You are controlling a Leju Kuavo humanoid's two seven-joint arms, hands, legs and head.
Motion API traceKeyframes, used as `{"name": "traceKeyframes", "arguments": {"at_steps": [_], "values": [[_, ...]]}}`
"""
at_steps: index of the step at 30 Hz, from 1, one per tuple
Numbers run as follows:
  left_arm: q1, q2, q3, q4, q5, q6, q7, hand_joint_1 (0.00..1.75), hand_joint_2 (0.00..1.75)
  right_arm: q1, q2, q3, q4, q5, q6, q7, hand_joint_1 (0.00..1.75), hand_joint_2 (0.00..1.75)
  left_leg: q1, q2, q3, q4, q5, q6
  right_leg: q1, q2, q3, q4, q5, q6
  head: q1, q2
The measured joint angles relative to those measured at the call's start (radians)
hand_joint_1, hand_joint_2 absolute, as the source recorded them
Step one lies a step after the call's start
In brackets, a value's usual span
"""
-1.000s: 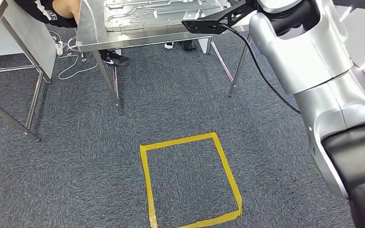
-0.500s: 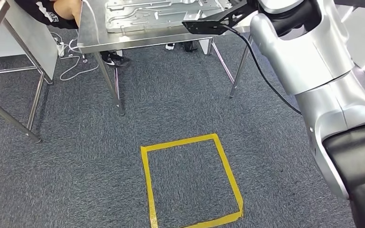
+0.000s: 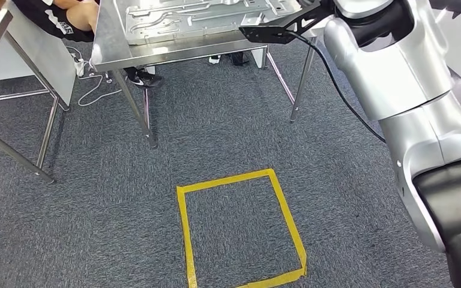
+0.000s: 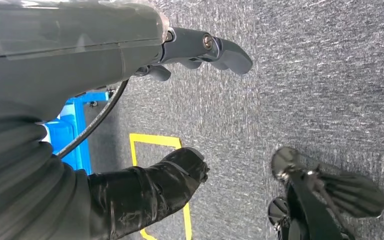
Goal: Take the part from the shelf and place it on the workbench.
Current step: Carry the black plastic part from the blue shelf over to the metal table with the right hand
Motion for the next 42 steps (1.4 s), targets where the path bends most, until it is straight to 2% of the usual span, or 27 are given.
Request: {"name": "traceKeyframes", "arguments": {"at_steps": [1,2,4,5,7,10,12,14,15,16,17,19,21,23,26,27,29,30,31,32,33,34,35,36,37,40,42], "values": [[0.0,0.0,0.0,0.0,0.0,0.0,0.0,0.0,1.75,0.001,0.0,0.0,0.0,0.0,0.0,0.0,1.75,1.75,0.0,0.0,-0.01,0.012,0.008,-0.001,0.001,0.0,0.001,0.0,-0.001,-0.001,0.0,0.0],[0.0,0.0,0.0,0.0,0.0,0.0,0.0,0.0,1.75,0.002,0.0,0.0,0.0,0.0,0.0,0.0,1.75,1.75,0.0,0.001,0.002,-0.019,0.035,0.0,0.001,0.0,0.003,0.001,-0.003,-0.001,0.0,0.0],[0.001,0.0,0.0,0.0,0.0,0.0,0.0,0.0,1.75,0.002,0.0,0.0,-0.001,0.0,0.0,0.0,1.75,1.75,-0.001,0.002,0.065,-0.154,0.106,0.004,0.002,0.0,0.008,0.002,-0.008,0.002,0.0,0.0],[0.001,0.0,0.0,0.0,0.0,0.0,0.0,0.0,1.75,0.001,0.0,0.0,-0.001,0.0,0.0,0.0,1.75,1.75,-0.003,0.002,0.095,-0.215,0.127,0.008,0.004,0.001,0.009,0.004,-0.011,0.005,0.0,0.0],[0.0,0.0,0.0,0.0,0.0,0.0,0.0,0.0,1.75,0.0,0.0,0.0,-0.001,0.0,0.0,0.0,1.75,1.75,-0.008,0.002,0.119,-0.265,0.132,0.015,0.006,0.001,0.008,0.005,-0.013,0.013,0.0,0.0],[-0.002,0.0,0.0,0.0,0.0,0.0,0.0,0.0,1.75,0.0,-0.001,0.0,-0.001,0.0,0.0,0.0,1.75,1.75,-0.006,0.001,0.123,-0.275,0.134,0.03,0.005,0.001,0.004,0.012,-0.022,0.026,0.0,0.0],[-0.002,0.0,0.0,0.0,0.0,0.0,0.0,0.0,1.75,-0.002,-0.002,0.0,-0.001,0.0,0.0,0.0,1.75,1.75,-0.002,0.003,0.129,-0.282,0.136,0.042,0.005,0.001,-0.027,0.08,-0.063,0.032,0.0,0.0],[-0.001,0.0,0.0,0.0,0.0,0.001,0.002,0.0,1.75,-0.003,-0.003,0.0,0.0,0.0,0.001,0.0,1.75,1.75,-0.004,0.004,0.13,-0.28,0.133,0.05,0.005,0.002,-0.09,0.21,-0.119,0.034,0.0,0.0],[-0.001,0.0,0.0,0.0,0.0,0.001,0.003,0.0,1.75,-0.001,-0.004,0.0,0.001,0.0,0.001,0.001,1.75,1.75,-0.005,0.003,0.13,-0.278,0.132,0.052,0.005,0.002,-0.119,0.264,-0.133,0.034,0.0,0.0],[-0.002,0.0,0.0,0.0,0.0,0.001,0.003,0.0,1.75,0.0,-0.005,0.0,0.002,0.0,0.001,0.0,1.75,1.75,-0.006,0.001,0.13,-0.276,0.13,0.054,0.005,0.002,-0.134,0.287,-0.13,0.034,0.0,0.0],[-0.002,0.001,0.0,0.0,0.0,0.001,0.003,0.0,1.75,0.001,-0.006,0.0,0.004,0.0,0.001,0.0,1.75,1.75,-0.006,0.0,0.131,-0.274,0.128,0.054,0.005,0.002,-0.129,0.27,-0.108,0.031,0.0,0.0],[-0.001,0.0,0.0,0.0,-0.001,0.001,0.003,0.0,1.75,0.0,-0.006,0.0,0.005,0.0,-0.001,0.0,1.75,1.75,-0.008,-0.004,0.134,-0.271,0.123,0.052,0.007,0.002,-0.075,0.144,-0.038,0.022,0.0,0.0],[-0.001,-0.002,0.0,0.0,-0.003,0.001,0.0,0.0,1.75,-0.004,-0.006,0.0,0.007,0.0,-0.006,-0.002,1.75,1.75,-0.01,-0.005,0.131,-0.267,0.118,0.046,0.014,0.002,-0.025,0.034,-0.003,0.014,0.0,0.0],[-0.002,-0.002,0.0,0.0,-0.005,0.001,-0.003,0.0,1.75,-0.007,-0.005,0.0,0.011,0.0,-0.01,-0.007,1.75,1.75,-0.01,-0.005,0.129,-0.268,0.116,0.038,0.019,0.002,-0.013,0.009,-0.005,0.01,0.0,0.0],[-0.002,-0.001,0.0,0.0,-0.007,0.002,-0.004,0.0,1.75,-0.007,-0.005,0.0,0.018,-0.001,-0.01,-0.012,1.75,1.75,-0.009,-0.003,0.125,-0.248,0.1,0.024,0.013,0.001,0.004,-0.007,-0.002,-0.001,0.0,0.0],[-0.001,-0.001,0.0,0.0,-0.007,0.002,-0.004,0.0,1.75,-0.008,-0.005,0.0,0.019,-0.002,-0.01,-0.013,1.75,1.75,-0.009,-0.002,0.109,-0.212,0.081,0.019,0.01,0.0,0.011,-0.013,-0.002,-0.005,0.0,0.0],[0.0,-0.001,0.0,0.0,-0.007,0.002,-0.004,0.0,1.75,-0.01,-0.003,0.0,0.02,-0.003,-0.011,-0.016,1.75,1.75,-0.003,0.0,0.046,-0.09,0.032,0.012,0.009,-0.001,0.021,-0.016,-0.008,-0.011,0.0,0.0],[0.0,-0.001,0.0,0.0,-0.007,0.002,-0.004,0.0,1.75,-0.009,-0.002,0.0,0.022,-0.006,-0.011,-0.02,1.75,1.75,-0.001,0.0,0.011,-0.031,0.016,0.008,0.009,-0.001,0.025,-0.015,-0.013,-0.011,0.0,0.0],[0.0,-0.001,0.0,0.0,-0.007,0.002,-0.004,0.0,1.75,-0.007,-0.002,0.0,0.024,-0.008,-0.011,-0.023,1.75,1.75,0.002,0.0,-0.012,0.0,0.017,0.005,0.009,-0.001,0.031,-0.015,-0.018,-0.011,0.0,0.0],[0.0,-0.001,0.0,0.0,-0.007,0.002,-0.003,0.0,1.75,-0.006,-0.001,0.0,0.026,-0.011,-0.011,-0.025,1.75,1.75,0.004,0.001,-0.018,-0.006,0.038,0.002,0.009,-0.001,0.039,-0.014,-0.025,-0.009,0.0,0.0],[0.0,0.0,0.0,0.0,-0.008,0.002,-0.003,0.0,1.75,-0.005,-0.001,0.0,0.029,-0.014,-0.012,-0.026,1.75,1.75,0.007,0.001,-0.004,-0.05,0.076,0.0,0.008,0.0,0.048,-0.013,-0.034,-0.007,0.0,0.0],[0.001,0.0,0.0,0.0,-0.008,0.002,-0.003,0.0,1.75,-0.005,0.0,0.0,0.031,-0.016,-0.013,-0.026,1.75,1.75,0.01,0.003,0.022,-0.118,0.117,-0.001,0.007,0.0,0.056,-0.011,-0.043,-0.003,0.0,0.0],[0.001,0.0,0.0,0.0,-0.009,0.002,-0.002,0.0,1.75,-0.006,0.0,0.0,0.033,-0.016,-0.015,-0.025,1.75,1.75,0.009,0.004,0.052,-0.179,0.144,-0.002,0.008,0.0,0.063,-0.01,-0.053,0.003,0.0,0.0],[0.001,0.0,0.0,0.0,-0.009,0.003,-0.001,0.0,1.75,-0.006,0.0,0.001,0.035,-0.017,-0.017,-0.025,1.75,1.75,0.008,0.005,0.075,-0.225,0.155,0.002,0.009,0.001,0.067,-0.01,-0.06,0.009,0.0,0.0],[0.002,0.0,0.0,0.0,-0.01,0.004,0.0,0.0,1.75,-0.005,0.0,0.001,0.038,-0.018,-0.02,-0.025,1.75,1.75,0.005,0.005,0.089,-0.251,0.152,0.007,0.01,0.002,0.071,-0.009,-0.065,0.015,0.0,0.0],[0.001,0.002,0.0,-0.001,-0.012,0.005,0.005,0.0,1.75,0.0,-0.001,0.001,0.046,-0.021,-0.03,-0.025,1.75,1.75,0.0,0.003,0.11,-0.267,0.13,0.03,0.007,0.002,0.072,0.006,-0.065,0.03,0.001,0.0],[0.003,0.005,0.0,-0.001,-0.013,0.006,0.007,0.0,1.75,0.003,-0.002,0.001,0.05,-0.022,-0.038,-0.025,1.75,1.75,-0.001,0.002,0.135,-0.273,0.116,0.047,0.004,0.002,0.028,0.085,-0.063,0.035,0.001,0.0]]}}
